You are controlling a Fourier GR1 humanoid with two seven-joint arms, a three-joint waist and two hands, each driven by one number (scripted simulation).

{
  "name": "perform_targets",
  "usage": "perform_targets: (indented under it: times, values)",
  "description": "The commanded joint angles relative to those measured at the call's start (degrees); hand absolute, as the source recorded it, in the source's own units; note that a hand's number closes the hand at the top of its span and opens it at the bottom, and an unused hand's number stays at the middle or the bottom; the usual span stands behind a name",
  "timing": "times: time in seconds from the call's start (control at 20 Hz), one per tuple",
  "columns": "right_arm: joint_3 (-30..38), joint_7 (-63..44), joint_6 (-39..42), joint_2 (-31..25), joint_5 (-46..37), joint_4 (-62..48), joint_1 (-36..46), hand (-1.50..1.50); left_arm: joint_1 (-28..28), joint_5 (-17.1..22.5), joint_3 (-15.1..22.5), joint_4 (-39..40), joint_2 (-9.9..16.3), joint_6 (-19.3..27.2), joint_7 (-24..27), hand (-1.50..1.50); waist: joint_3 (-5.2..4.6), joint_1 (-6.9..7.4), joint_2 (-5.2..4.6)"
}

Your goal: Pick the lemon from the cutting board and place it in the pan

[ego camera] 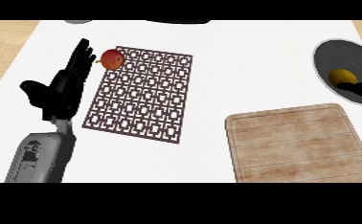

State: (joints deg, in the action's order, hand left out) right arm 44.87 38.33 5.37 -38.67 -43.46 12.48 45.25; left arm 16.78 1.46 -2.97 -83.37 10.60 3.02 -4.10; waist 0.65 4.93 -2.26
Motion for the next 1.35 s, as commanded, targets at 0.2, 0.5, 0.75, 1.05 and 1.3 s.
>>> perform_targets:
  times: [0.2, 0.5, 0.75, 1.05, 1.3]
  values:
    - [7.06, 6.48, 17.15, -7.98, 7.9, -4.37, -3.79, -1.5, -2.98, -0.32, -0.38, -0.48, -0.86, 1.28, 0.72, 0.0, -0.14, -2.22, 0.84]
    - [7.39, 10.65, 31.6, -14.0, 9.64, -4.98, -8.62, -1.5, -3.34, -0.61, -0.73, -2.85, 0.94, 0.59, -0.4, 0.0, -0.21, -3.2, 1.52]
    - [7.11, 15.86, 37.39, -16.5, 11.18, -3.26, -14.22, -1.5, -2.49, 0.44, -3.51, 0.89, 1.85, 0.77, 0.05, 0.0, -0.31, -5.02, 1.78]
    - [6.13, 16.06, 39.87, -17.67, 12.68, -2.14, -18.0, -1.5, -3.8, 0.74, -2.98, -0.84, 1.31, 0.35, 0.21, 0.0, -0.31, -4.96, 1.95]
    - [3.6, 17.05, 37.67, -17.42, 12.59, 0.42, -20.56, -1.5, -3.69, -0.4, -2.29, -0.59, 0.17, 1.58, 0.99, 0.0, -0.37, -4.89, 1.92]
